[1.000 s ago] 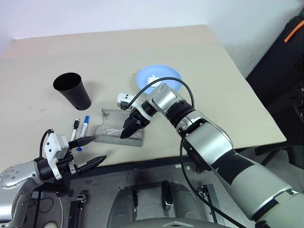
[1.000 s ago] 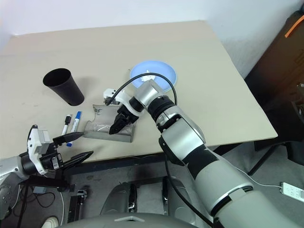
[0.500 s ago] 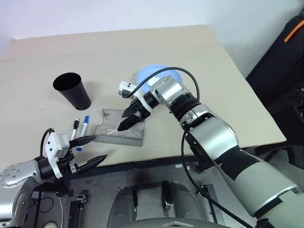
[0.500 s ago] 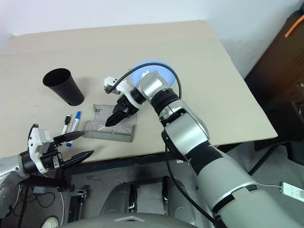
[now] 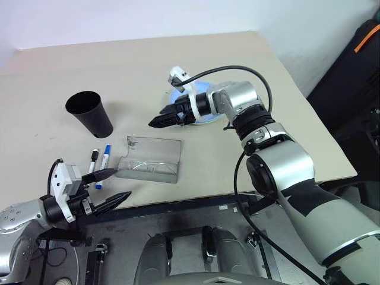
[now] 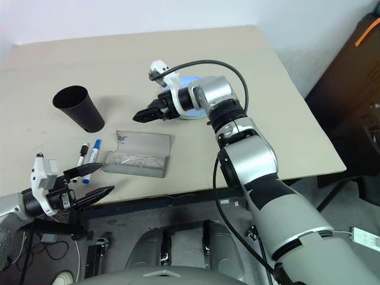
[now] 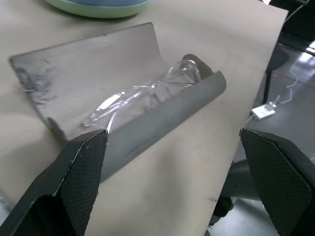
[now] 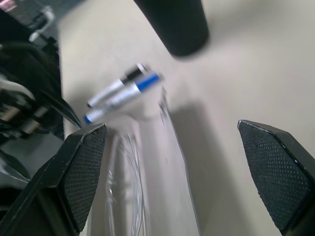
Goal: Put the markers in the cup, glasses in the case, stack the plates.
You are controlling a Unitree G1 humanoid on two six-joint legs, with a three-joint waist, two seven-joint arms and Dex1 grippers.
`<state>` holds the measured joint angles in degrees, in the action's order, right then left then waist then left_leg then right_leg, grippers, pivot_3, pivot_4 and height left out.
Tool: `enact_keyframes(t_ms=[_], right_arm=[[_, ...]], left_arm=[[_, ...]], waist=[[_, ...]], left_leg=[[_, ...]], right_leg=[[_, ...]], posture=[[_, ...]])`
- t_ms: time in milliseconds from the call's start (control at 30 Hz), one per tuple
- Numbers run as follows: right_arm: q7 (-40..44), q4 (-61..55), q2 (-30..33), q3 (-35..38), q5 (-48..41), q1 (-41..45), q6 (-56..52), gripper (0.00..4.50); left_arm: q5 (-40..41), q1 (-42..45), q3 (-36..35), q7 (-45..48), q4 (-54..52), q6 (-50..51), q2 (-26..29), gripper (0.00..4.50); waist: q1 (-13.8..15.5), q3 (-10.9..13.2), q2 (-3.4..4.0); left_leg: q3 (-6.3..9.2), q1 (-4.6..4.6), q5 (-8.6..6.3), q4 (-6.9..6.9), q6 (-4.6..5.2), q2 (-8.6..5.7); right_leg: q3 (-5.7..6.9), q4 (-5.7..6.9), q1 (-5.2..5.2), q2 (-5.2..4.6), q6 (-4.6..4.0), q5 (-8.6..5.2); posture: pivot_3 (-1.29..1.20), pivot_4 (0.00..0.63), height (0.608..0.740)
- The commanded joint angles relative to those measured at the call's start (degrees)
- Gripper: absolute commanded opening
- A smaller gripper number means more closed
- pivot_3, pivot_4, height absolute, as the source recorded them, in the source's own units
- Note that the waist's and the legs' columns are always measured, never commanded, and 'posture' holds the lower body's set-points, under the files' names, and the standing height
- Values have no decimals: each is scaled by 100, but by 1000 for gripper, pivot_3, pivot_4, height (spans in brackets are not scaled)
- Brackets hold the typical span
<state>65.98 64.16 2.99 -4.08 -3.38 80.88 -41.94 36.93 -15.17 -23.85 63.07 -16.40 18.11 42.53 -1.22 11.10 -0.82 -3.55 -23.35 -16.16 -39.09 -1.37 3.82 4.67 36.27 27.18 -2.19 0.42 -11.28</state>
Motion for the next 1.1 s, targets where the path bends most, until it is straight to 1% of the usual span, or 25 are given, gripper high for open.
enact_keyframes(t_ms=[33,133,333,467,600,700,800,867,967,1100], right_arm=[[-113,263,-168,9,-25,140,-142,4468],[7,423,-248,5,-50,185,-339,4468],[349,129,-429,-539,211,-8,-543,4468],[722,-341,-324,-732,128,-54,-890,4468],[852,-707,-222,-884,96,-169,-1180,4468],[1074,-1351,-102,-1021,-72,-296,-1652,4468],[1201,-2256,10,-1195,-357,-558,-2266,4468],[1139,-2830,56,-1329,-542,-791,-2660,4468],[960,-3808,191,-1735,-749,-1343,-3074,4468],[692,-4229,323,-1951,-947,-1643,-3292,4468]], left_arm=[[185,-45,-222,48,-158,116,128,4500],[248,-62,-277,68,-158,201,185,4500],[240,-138,-338,73,-176,212,162,4500],[134,-165,-282,19,-175,124,87,4500],[117,-167,-263,-10,-175,99,29,4500],[105,-162,-251,-1,-161,96,19,4500],[91,-93,-300,-49,-117,30,-8,4500],[202,-43,-369,-79,-130,77,-16,4500],[285,1,-438,-87,-81,154,26,4500],[481,-75,-527,-50,-153,326,53,4500]], waist=[[-1,0,0],[6,0,0],[7,0,0],[9,0,0],[13,0,0],[16,0,0],[18,0,0],[19,0,-1],[15,-1,-2],[17,-1,-2]], left_leg=[[0,0,0,0,0,0],[0,0,0,-1,0,0],[0,-1,0,0,0,-1],[0,-1,0,0,0,-1],[1,-1,0,0,0,-1],[1,-1,0,0,0,-1],[1,-1,0,0,0,-1],[1,-1,0,0,0,-1],[2,1,0,0,0,-1],[0,0,0,-2,0,-2]], right_leg=[[0,1,0,0,0,0],[-1,1,0,-1,0,0],[-1,-1,-1,-5,1,0],[-1,-1,-1,-5,1,0],[0,-1,-1,-5,1,0],[0,-1,-1,-5,1,0],[0,-1,-1,-5,1,0],[0,-1,-1,-5,1,0],[0,-1,-2,-4,1,0],[0,1,-1,-6,2,0]], posture=[[0,150,730],[0,150,730],[0,150,730],[0,150,730],[0,150,730],[0,150,730],[0,150,730],[0,150,730],[0,150,730],[0,150,730]])
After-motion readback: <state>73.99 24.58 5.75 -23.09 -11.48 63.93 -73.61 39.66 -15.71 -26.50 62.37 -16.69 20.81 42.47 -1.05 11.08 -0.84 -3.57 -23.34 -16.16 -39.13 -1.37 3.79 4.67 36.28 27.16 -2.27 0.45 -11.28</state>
